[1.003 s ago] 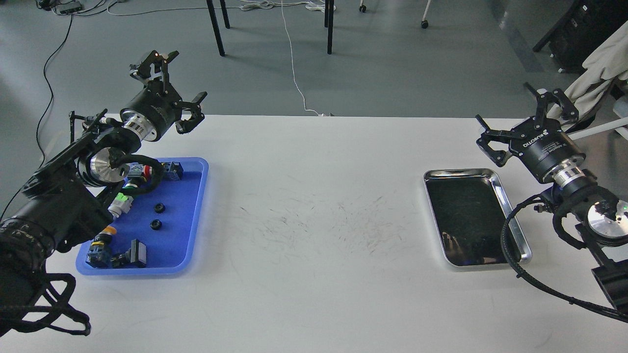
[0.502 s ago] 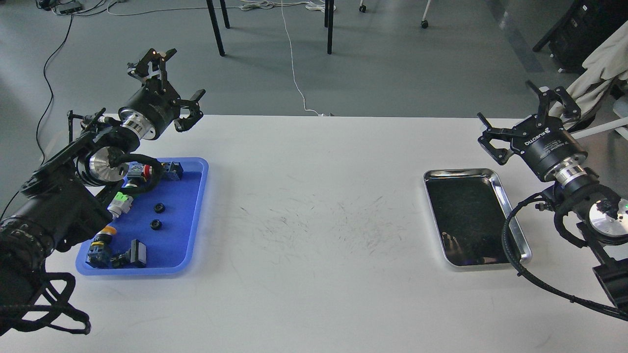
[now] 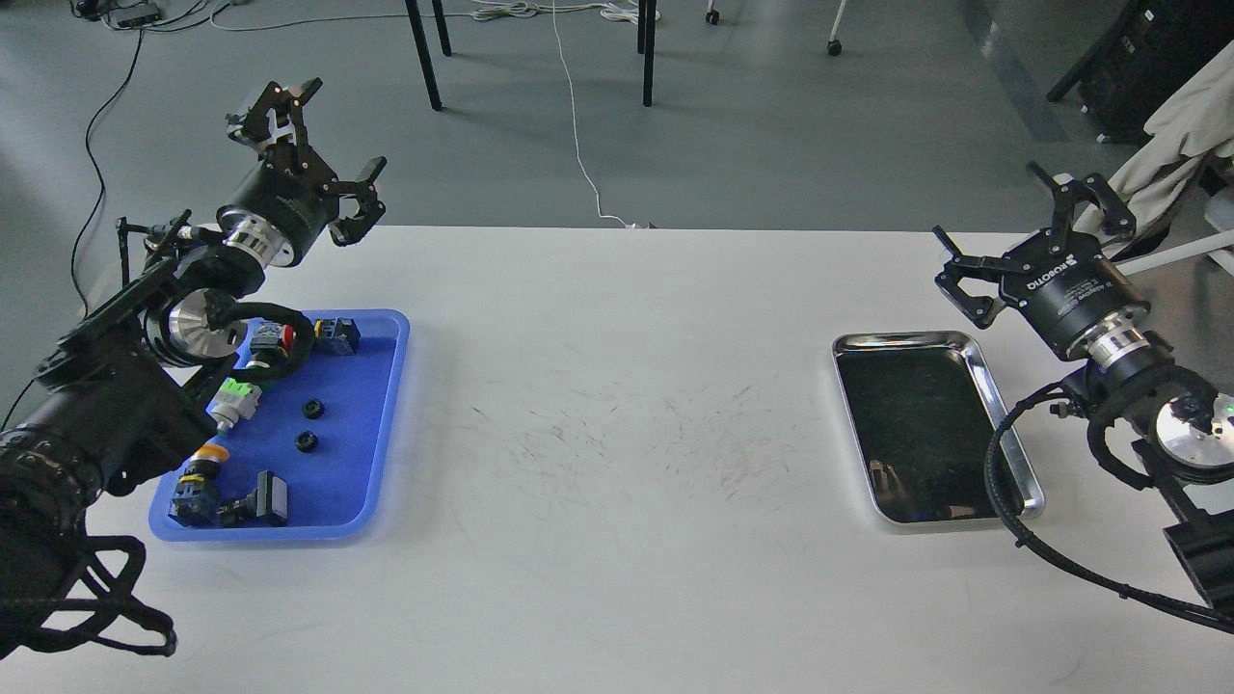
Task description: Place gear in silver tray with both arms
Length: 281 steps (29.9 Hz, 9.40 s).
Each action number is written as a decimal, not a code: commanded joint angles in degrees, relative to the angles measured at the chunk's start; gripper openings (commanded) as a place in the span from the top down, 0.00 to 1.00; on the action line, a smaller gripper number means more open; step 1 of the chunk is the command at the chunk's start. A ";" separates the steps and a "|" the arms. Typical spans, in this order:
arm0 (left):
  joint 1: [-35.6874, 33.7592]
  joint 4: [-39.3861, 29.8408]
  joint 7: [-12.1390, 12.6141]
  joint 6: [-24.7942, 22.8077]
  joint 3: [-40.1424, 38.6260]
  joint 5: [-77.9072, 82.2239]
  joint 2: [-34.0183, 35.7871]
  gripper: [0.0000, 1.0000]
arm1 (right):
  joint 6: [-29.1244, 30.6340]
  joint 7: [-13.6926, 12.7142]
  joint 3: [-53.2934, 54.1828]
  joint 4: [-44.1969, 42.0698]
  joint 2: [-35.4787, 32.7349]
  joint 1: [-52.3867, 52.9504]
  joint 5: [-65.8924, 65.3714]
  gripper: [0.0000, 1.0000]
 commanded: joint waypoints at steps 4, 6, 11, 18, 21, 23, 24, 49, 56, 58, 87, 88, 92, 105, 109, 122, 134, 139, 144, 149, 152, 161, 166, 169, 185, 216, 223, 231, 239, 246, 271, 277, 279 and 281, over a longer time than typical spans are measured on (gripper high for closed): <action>-0.26 -0.13 0.04 1.16 0.11 0.19 0.06 0.01 | 0.09 0.31 0.31 0.87 -0.29 -0.18 0.02 0.01; -0.78 -0.13 0.13 2.21 0.11 0.63 0.06 0.01 | 0.09 0.39 0.40 0.78 -0.38 -0.09 0.02 0.01; -1.93 -0.22 0.39 2.74 0.11 0.72 0.24 0.01 | -0.09 0.39 0.05 0.78 -0.29 -0.18 0.02 0.01; -1.23 -3.72 0.31 2.83 0.19 0.72 3.04 0.01 | -0.88 0.13 0.40 3.49 -1.26 -0.18 0.02 0.01; -0.97 -5.48 0.30 2.83 0.28 0.72 4.63 0.01 | -1.75 0.13 0.84 4.82 -1.70 -0.18 0.02 0.01; -0.96 -6.28 0.39 2.83 0.28 0.81 6.12 0.01 | -2.11 0.13 0.58 4.91 -1.61 -0.18 0.02 0.01; -0.96 -6.89 0.57 2.83 0.28 0.98 7.00 0.01 | -2.11 0.13 0.49 4.65 -1.44 -0.09 0.02 0.01; 2.46 -42.93 4.60 1.69 18.47 40.94 33.46 0.01 | -2.28 0.39 0.31 1.31 -2.05 -0.09 0.02 0.01; 4.66 -42.49 5.49 2.21 24.44 64.51 32.85 0.01 | -2.20 0.39 0.75 -0.36 -2.05 0.53 0.02 0.01; 5.10 -42.23 5.49 3.61 25.76 68.90 32.50 0.01 | -2.20 0.39 0.75 -0.71 -2.05 0.61 0.02 0.01; 6.68 -29.31 0.92 16.63 32.71 93.27 26.43 0.08 | -2.20 0.48 -0.30 -2.03 -2.05 0.70 0.02 0.01; 6.60 -28.79 0.92 16.80 33.15 93.27 26.17 0.08 | -2.20 0.40 -0.30 -2.29 -2.05 0.70 0.02 0.01; 6.68 -26.85 0.66 18.55 33.59 93.18 25.11 0.08 | -2.11 0.48 -0.30 -2.30 -2.05 0.70 0.02 0.01; 9.06 -24.56 0.39 19.70 34.03 93.27 24.58 0.21 | -2.20 0.40 -0.39 -2.38 -1.96 1.14 -0.07 0.01; 9.06 -24.47 0.48 19.97 34.12 93.27 24.58 0.31 | -2.20 0.48 -0.65 -2.38 -1.88 1.32 -0.07 0.01; 9.06 -24.56 0.48 19.97 35.17 93.27 24.41 0.74 | -2.28 0.48 -0.74 -2.47 -1.35 1.49 -0.07 0.01; 7.92 -25.79 0.39 19.97 34.82 93.01 25.11 0.91 | -2.37 0.39 -0.74 -2.47 -1.44 1.49 -0.07 0.01; 1.60 -31.84 0.92 19.53 34.82 92.92 29.32 0.91 | -2.81 0.39 -0.74 -2.12 -1.44 1.49 -0.07 0.01; -6.66 -43.35 3.81 16.37 34.56 92.83 31.35 0.91 | -2.90 0.39 -0.83 -2.38 -1.52 1.93 -0.07 0.01; -10.63 -48.99 9.08 15.22 34.21 92.83 25.40 0.91 | -3.25 0.39 -1.88 -2.21 -1.70 2.63 -0.07 0.01; -11.60 -48.73 11.90 15.22 34.30 93.09 17.14 0.91 | -3.34 0.39 -3.37 -2.21 -2.23 3.77 -0.07 0.01; -10.55 -41.81 17.00 15.22 35.17 93.45 -6.33 0.91 | -3.25 0.31 -3.55 -2.12 -4.16 4.04 -0.07 0.01; -8.97 -32.49 16.83 15.49 35.26 93.80 -17.87 0.91 | -3.16 0.31 -3.47 -2.21 -4.60 3.69 -0.07 0.01; -7.56 -27.48 16.13 15.49 35.26 96.08 -17.87 0.91 | -3.25 0.31 -3.47 -2.21 -5.21 3.69 -0.07 0.01; -0.35 -31.59 17.44 17.33 36.31 96.96 -17.87 0.90 | -3.16 0.31 -3.29 -2.03 -5.39 3.43 -0.07 0.01; 4.22 -36.51 18.50 27.43 36.06 87.57 -17.87 0.06 | -2.99 0.13 -4.69 -1.42 -4.95 3.34 -0.07 0.01; 3.26 -36.34 18.50 29.72 21.49 77.72 -17.87 0.03 | -3.51 0.04 -8.30 1.57 -5.74 5.44 -0.24 0.01; 3.25 -36.43 18.24 29.55 5.13 62.89 -14.90 0.03 | -5.10 -0.22 -16.54 5.88 -9.43 11.85 -6.30 0.01; 4.74 -36.34 13.75 29.28 2.04 47.95 -0.92 0.03 | -6.77 -0.40 -44.20 5.88 -10.49 30.20 -11.40 0.01; 9.31 -36.34 13.49 28.06 -3.75 34.65 3.23 0.03 | -6.77 -0.40 -70.58 10.26 -8.91 46.03 -16.49 0.01; 11.78 -36.34 8.22 28.76 -3.06 43.35 5.07 0.02 | -4.14 -0.57 -116.31 9.22 23.08 68.37 -36.72 0.05; 11.78 -36.34 7.69 28.67 -3.06 43.26 5.51 0.02 | -1.49 -0.57 -118.16 9.13 25.72 69.78 -36.63 0.08; 11.78 -36.34 7.69 28.67 -3.15 43.26 5.51 0.02 | -1.23 -0.57 -118.77 9.13 25.81 70.40 -36.63 0.09; 11.78 -36.34 7.69 28.76 -3.15 43.26 5.51 0.02 | -0.53 -0.57 -119.83 9.13 25.81 70.92 -36.54 0.12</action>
